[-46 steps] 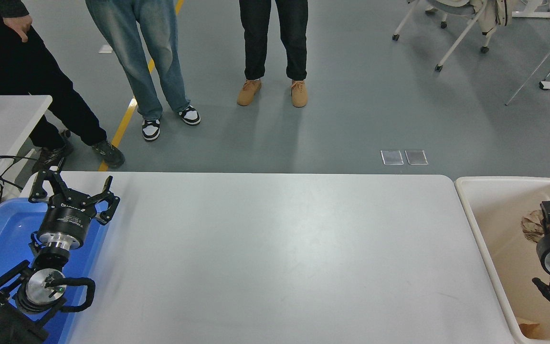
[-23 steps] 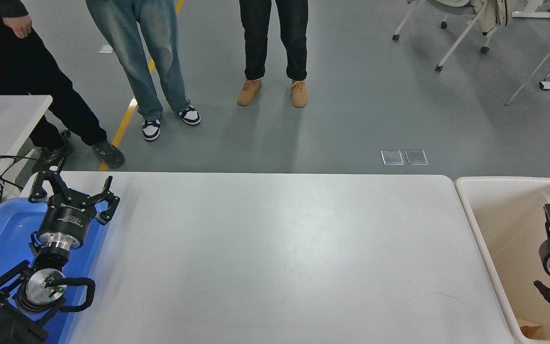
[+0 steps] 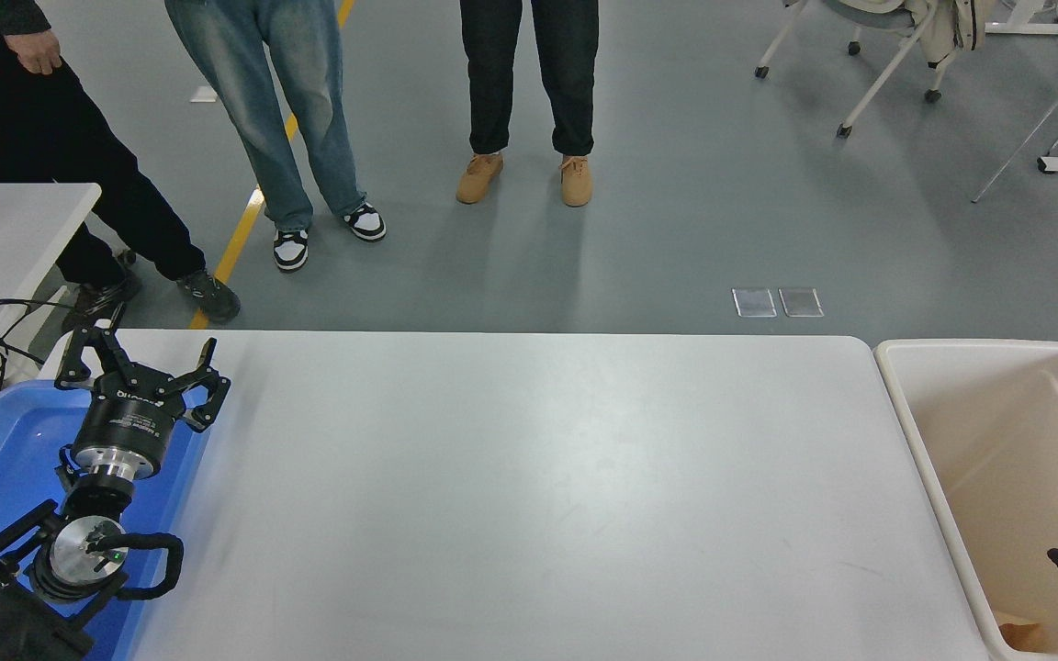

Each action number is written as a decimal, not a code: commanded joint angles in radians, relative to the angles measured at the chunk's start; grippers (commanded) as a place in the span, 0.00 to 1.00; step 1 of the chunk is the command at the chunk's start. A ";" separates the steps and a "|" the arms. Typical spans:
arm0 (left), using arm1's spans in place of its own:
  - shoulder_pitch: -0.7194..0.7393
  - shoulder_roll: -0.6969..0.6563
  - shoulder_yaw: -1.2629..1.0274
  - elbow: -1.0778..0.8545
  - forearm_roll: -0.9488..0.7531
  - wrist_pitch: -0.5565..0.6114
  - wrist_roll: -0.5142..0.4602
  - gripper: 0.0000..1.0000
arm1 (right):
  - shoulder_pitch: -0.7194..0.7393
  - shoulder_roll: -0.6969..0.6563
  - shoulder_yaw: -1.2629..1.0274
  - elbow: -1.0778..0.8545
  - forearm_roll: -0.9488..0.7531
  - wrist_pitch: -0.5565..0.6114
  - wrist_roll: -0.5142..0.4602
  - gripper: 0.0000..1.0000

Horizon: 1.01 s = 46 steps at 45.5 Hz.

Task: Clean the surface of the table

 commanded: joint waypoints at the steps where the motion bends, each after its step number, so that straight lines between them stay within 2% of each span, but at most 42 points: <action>1: 0.000 0.001 0.000 0.000 0.000 0.000 0.000 0.99 | 0.068 -0.047 0.086 -0.003 0.005 0.340 0.001 0.98; 13: 0.000 -0.001 0.000 0.000 0.000 0.000 0.000 0.99 | 0.152 -0.034 0.094 0.003 0.007 0.492 0.006 0.98; 32: 0.000 0.001 0.000 0.000 0.000 0.000 -0.001 0.99 | 0.211 0.022 0.429 0.022 0.013 0.561 0.032 0.98; 46: 0.000 -0.001 0.000 0.000 0.000 0.000 0.000 0.99 | 0.191 0.170 0.407 0.029 0.012 0.566 0.322 0.99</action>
